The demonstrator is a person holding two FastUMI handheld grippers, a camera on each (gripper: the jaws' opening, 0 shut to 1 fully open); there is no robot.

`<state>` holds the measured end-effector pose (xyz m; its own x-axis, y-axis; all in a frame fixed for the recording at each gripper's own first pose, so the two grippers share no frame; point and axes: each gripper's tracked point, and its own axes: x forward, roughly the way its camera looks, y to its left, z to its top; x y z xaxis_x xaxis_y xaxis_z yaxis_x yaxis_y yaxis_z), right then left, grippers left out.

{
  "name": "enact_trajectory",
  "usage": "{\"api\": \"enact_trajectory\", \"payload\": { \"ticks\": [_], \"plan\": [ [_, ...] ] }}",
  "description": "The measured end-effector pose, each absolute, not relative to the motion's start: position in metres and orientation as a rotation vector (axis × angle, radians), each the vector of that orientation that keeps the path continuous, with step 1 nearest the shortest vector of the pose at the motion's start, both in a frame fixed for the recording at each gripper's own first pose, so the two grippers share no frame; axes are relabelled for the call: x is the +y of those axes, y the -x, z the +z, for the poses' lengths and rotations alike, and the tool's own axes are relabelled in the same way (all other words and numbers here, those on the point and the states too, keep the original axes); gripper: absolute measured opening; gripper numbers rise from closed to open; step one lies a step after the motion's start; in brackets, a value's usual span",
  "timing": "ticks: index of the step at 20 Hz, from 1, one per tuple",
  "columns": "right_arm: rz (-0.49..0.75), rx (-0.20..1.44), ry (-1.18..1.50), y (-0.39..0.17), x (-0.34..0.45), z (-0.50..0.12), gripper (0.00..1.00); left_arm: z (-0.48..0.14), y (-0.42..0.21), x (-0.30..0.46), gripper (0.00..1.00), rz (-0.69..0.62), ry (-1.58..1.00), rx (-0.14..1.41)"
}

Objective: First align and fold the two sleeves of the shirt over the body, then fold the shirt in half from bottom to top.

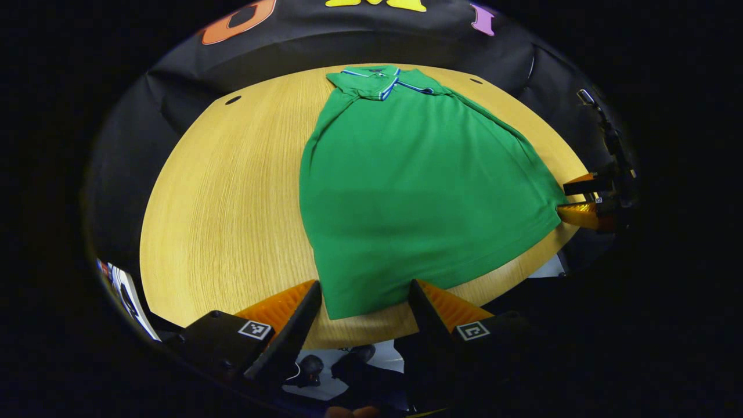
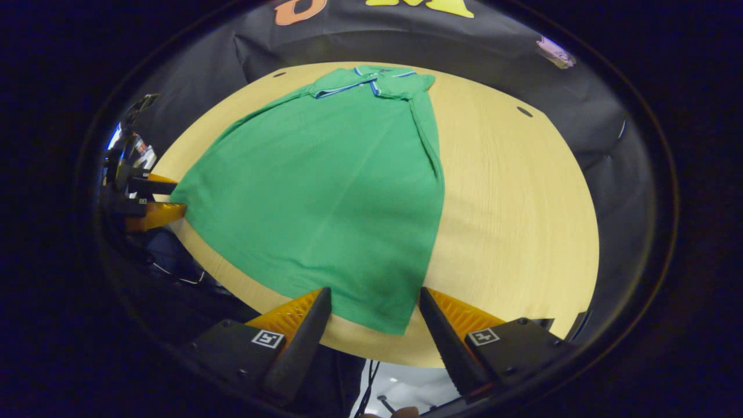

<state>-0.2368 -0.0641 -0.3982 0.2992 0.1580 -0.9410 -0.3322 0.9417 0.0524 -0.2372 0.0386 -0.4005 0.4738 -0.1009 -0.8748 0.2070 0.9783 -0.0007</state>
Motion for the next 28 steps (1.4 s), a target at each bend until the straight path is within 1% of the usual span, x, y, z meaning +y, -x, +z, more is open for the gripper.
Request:
{"api": "enact_trajectory", "payload": {
  "ticks": [2, 3, 7, 8, 10, 11, 12, 13, 14, 15, 17, 18, 19, 21, 22, 24, 26, 27, 28],
  "plan": [
    [0.330, 1.246, 0.167, 0.237, -0.062, -0.398, 0.92, -0.401, 0.239, 0.038, 0.99, -0.191, -0.114, 1.077],
    [0.336, 1.253, 0.170, 0.234, -0.059, -0.399, 0.87, -0.401, 0.235, 0.036, 0.98, -0.197, -0.119, 1.080],
    [0.330, 1.287, 0.145, 0.231, -0.059, -0.400, 0.09, -0.400, 0.226, 0.032, 0.21, -0.212, -0.129, 1.053],
    [0.325, 1.295, 0.132, 0.231, -0.058, -0.399, 0.09, -0.399, 0.225, 0.032, 0.11, -0.220, -0.127, 1.047],
    [0.320, 1.305, 0.087, 0.230, -0.057, -0.397, 0.09, -0.398, 0.225, 0.031, 0.06, -0.236, -0.101, 1.047],
    [0.322, 1.313, 0.072, 0.232, -0.055, -0.399, 0.01, -0.398, 0.227, 0.029, 0.05, -0.239, -0.081, 1.055],
    [0.322, 1.311, 0.056, 0.230, -0.055, -0.395, 0.01, -0.396, 0.227, 0.026, 0.04, -0.248, -0.062, 1.060],
    [0.323, 1.304, 0.037, 0.227, -0.054, -0.393, 0.03, -0.392, 0.226, 0.025, 0.04, -0.256, -0.063, 1.054],
    [0.322, 1.294, 0.020, 0.225, -0.055, -0.389, 0.01, -0.388, 0.225, 0.025, 0.03, -0.267, -0.064, 1.043],
    [0.322, 1.279, 0.004, 0.220, -0.055, -0.383, 0.03, -0.383, 0.222, 0.024, 0.03, -0.280, -0.061, 1.031],
    [0.322, 1.239, -0.022, 0.208, -0.057, -0.371, 0.03, -0.372, 0.216, 0.021, 0.03, -0.311, -0.067, 1.000],
    [0.323, 1.222, -0.040, 0.203, -0.058, -0.365, 0.01, -0.366, 0.211, 0.022, 0.03, -0.322, -0.075, 0.980],
    [0.321, 1.209, -0.056, 0.196, -0.059, -0.360, 0.03, -0.360, 0.206, 0.023, 0.04, -0.330, -0.075, 0.963],
    [0.318, 1.185, -0.085, 0.183, -0.060, -0.350, 0.03, -0.347, 0.189, 0.025, 0.03, -0.321, -0.056, 0.923],
    [0.314, 1.175, -0.099, 0.176, -0.059, -0.346, 0.05, -0.341, 0.182, 0.023, 0.04, -0.320, -0.028, 0.906],
    [0.317, 1.156, -0.116, 0.161, -0.058, -0.338, 0.03, -0.328, 0.169, 0.020, 0.04, -0.317, 0.010, 0.867],
    [0.327, 1.126, -0.113, 0.144, -0.056, -0.328, 0.05, -0.315, 0.155, 0.022, 0.03, -0.312, 0.005, 0.824],
    [0.332, 1.107, -0.111, 0.133, -0.055, -0.321, 0.00, -0.307, 0.148, 0.023, 0.03, -0.311, 0.008, 0.803],
    [0.333, 1.085, -0.103, 0.122, -0.054, -0.314, 0.00, -0.299, 0.136, 0.022, 0.04, -0.314, 0.019, 0.782]
  ]
}}
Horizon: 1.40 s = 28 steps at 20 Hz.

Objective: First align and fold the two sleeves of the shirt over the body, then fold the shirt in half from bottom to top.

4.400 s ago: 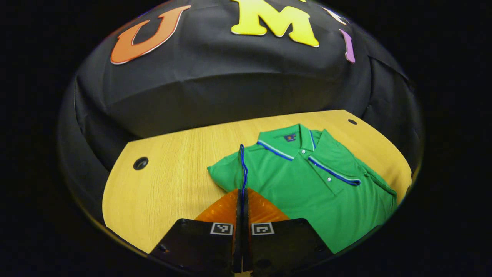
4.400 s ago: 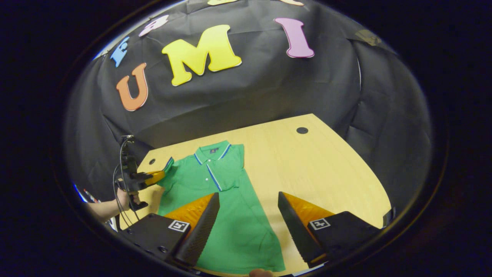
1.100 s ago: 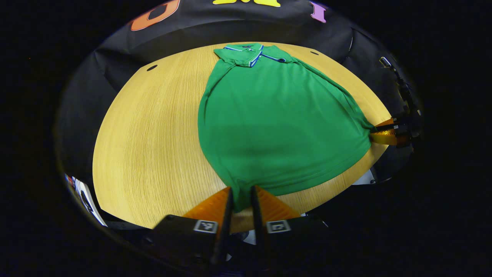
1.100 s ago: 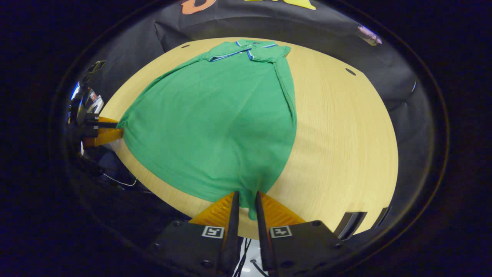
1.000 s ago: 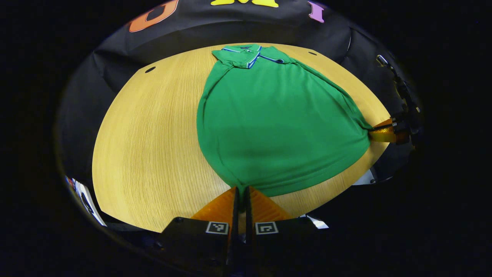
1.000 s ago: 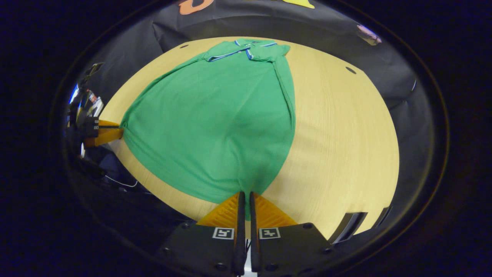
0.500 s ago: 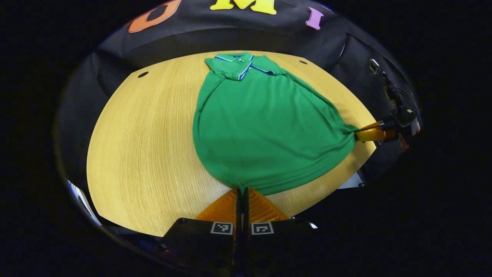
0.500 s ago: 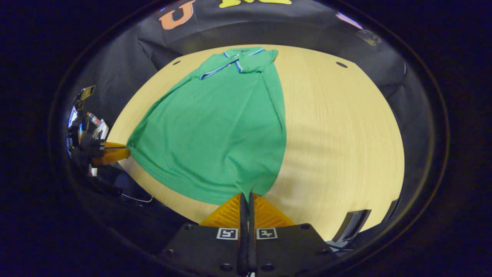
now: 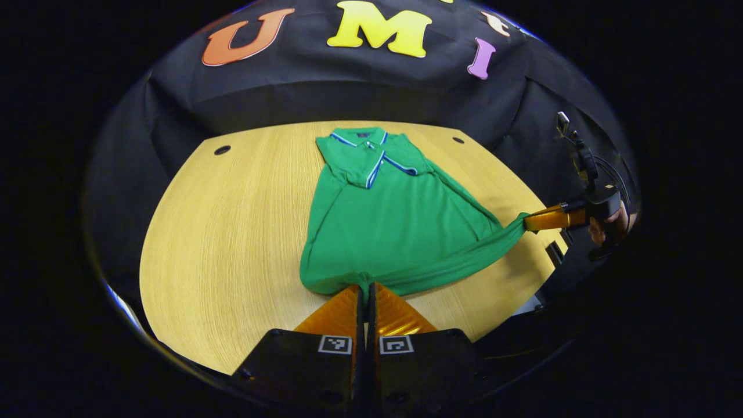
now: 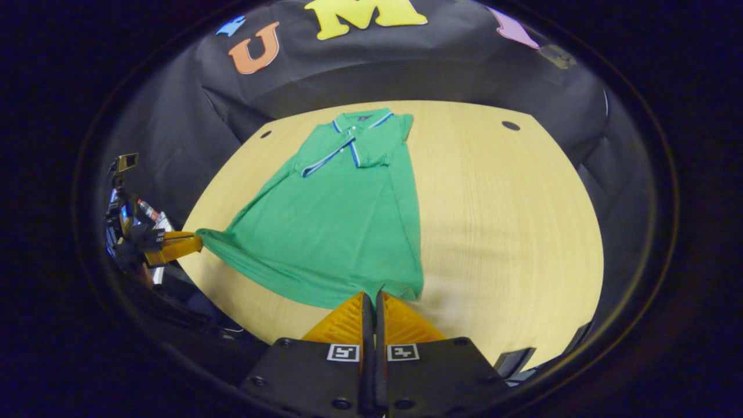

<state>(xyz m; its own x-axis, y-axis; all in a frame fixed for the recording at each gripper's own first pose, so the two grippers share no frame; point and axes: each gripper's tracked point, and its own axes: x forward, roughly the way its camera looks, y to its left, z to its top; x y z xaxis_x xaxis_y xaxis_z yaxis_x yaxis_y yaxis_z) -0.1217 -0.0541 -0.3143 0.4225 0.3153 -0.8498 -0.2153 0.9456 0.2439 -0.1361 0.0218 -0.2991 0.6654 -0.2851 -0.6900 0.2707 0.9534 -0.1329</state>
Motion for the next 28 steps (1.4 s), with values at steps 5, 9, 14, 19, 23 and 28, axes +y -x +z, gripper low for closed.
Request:
{"api": "enact_trajectory", "payload": {
  "ticks": [5, 9, 14, 19, 23, 28],
  "plan": [
    [0.333, 0.977, -0.140, 0.050, -0.046, -0.272, 0.02, -0.263, 0.082, 0.017, 0.03, -0.323, 0.041, 0.676],
    [0.328, 0.893, -0.139, -0.010, -0.044, -0.246, 0.02, -0.233, 0.032, 0.018, 0.03, -0.324, 0.063, 0.607],
    [0.314, 0.820, -0.149, -0.084, -0.041, -0.229, 0.02, -0.216, -0.038, 0.029, 0.03, -0.312, 0.074, 0.564],
    [0.292, 0.767, -0.160, -0.159, -0.034, -0.231, 0.02, -0.209, -0.117, 0.030, 0.03, -0.323, 0.078, 0.523],
    [0.269, 0.733, -0.160, -0.221, -0.029, -0.251, 0.00, -0.220, -0.184, 0.032, 0.03, -0.316, 0.082, 0.504],
    [0.244, 0.704, -0.129, -0.281, -0.021, -0.292, 0.02, -0.251, -0.248, 0.040, 0.03, -0.293, 0.045, 0.477]
  ]
}}
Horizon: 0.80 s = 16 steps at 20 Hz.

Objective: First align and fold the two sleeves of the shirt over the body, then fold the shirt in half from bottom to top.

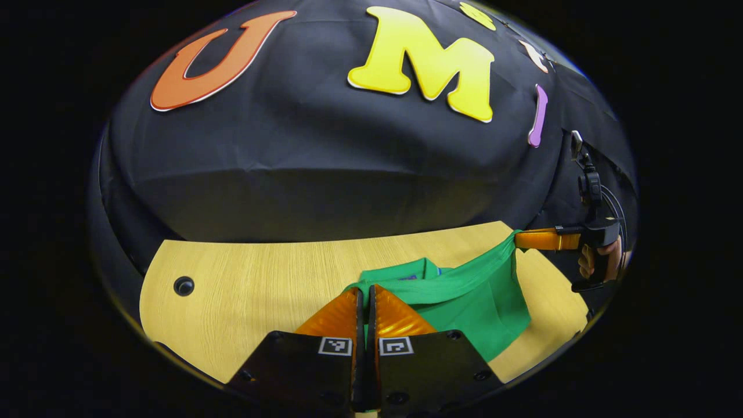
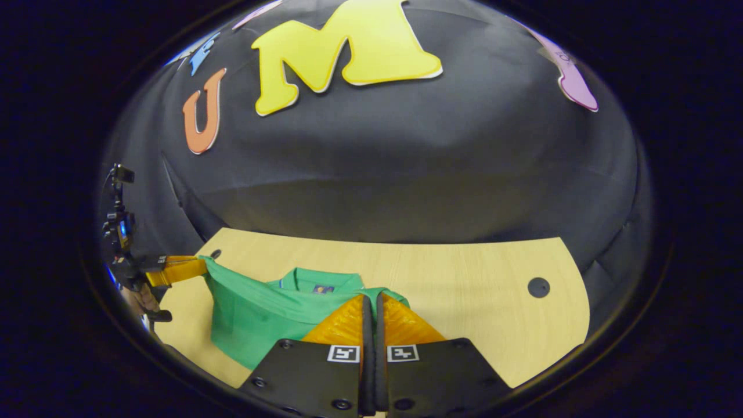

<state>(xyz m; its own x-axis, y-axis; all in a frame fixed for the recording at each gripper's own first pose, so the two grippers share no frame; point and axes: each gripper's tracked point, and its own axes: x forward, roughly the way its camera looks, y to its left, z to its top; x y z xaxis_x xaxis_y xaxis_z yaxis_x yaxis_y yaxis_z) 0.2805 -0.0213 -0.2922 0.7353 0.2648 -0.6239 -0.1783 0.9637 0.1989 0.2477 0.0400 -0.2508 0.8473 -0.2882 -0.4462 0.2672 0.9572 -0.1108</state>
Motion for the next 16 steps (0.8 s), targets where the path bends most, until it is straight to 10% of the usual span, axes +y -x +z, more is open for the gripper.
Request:
{"api": "enact_trajectory", "payload": {
  "ticks": [9, 12, 16],
  "plan": [
    [0.176, 0.835, -0.024, -0.300, -0.019, -0.390, 0.10, -0.333, -0.283, 0.053, 0.13, -0.146, 0.011, 0.562],
    [0.179, 0.781, -0.040, -0.297, -0.012, -0.367, 0.41, -0.319, -0.276, 0.053, 1.00, -0.118, 0.017, 0.551],
    [0.165, 0.697, -0.039, -0.276, -0.009, -0.319, 0.90, -0.280, -0.258, 0.058, 1.00, -0.082, 0.038, 0.497]
  ]
}}
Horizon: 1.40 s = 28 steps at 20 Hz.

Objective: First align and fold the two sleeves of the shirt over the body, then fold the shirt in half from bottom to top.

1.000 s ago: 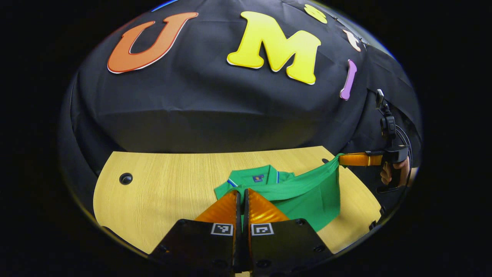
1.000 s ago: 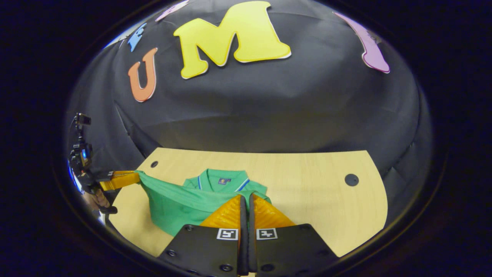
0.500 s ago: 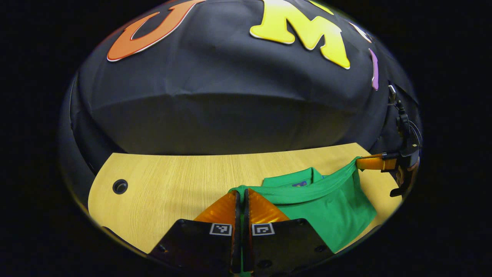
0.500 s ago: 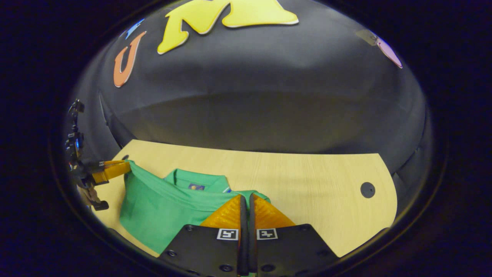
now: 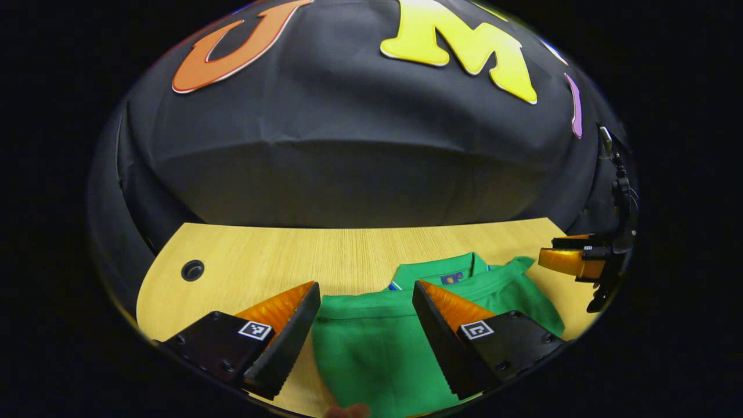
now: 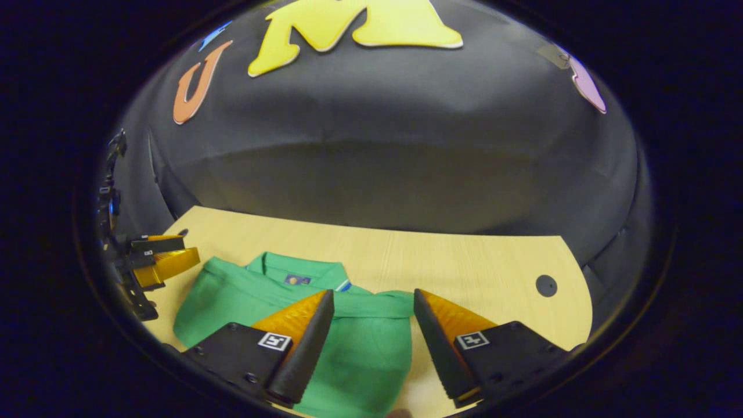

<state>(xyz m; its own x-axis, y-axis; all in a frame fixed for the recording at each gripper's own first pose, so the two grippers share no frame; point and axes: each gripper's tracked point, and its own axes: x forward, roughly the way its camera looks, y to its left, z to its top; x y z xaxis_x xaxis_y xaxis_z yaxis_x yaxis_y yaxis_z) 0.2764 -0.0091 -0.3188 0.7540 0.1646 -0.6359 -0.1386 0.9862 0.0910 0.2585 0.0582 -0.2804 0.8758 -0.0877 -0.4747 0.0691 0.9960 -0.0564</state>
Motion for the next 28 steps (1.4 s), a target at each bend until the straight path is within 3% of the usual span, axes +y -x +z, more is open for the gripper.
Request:
{"api": "enact_trajectory", "payload": {
  "ticks": [5, 16, 21, 28],
  "plan": [
    [0.167, 0.567, -0.005, -0.231, -0.004, -0.247, 0.95, -0.214, -0.206, 0.062, 1.00, -0.038, 0.063, 0.416],
    [0.116, 0.314, -0.076, -0.093, -0.009, -0.074, 0.95, -0.024, -0.048, 0.028, 0.99, -0.006, 0.053, 0.118],
    [0.103, 0.255, -0.027, -0.034, -0.020, -0.038, 0.95, 0.016, 0.003, 0.000, 0.98, -0.001, 0.050, 0.027],
    [0.128, 0.217, -0.061, 0.041, 0.004, -0.029, 0.95, 0.017, 0.049, -0.005, 0.99, 0.025, 0.057, 0.003]
  ]
}}
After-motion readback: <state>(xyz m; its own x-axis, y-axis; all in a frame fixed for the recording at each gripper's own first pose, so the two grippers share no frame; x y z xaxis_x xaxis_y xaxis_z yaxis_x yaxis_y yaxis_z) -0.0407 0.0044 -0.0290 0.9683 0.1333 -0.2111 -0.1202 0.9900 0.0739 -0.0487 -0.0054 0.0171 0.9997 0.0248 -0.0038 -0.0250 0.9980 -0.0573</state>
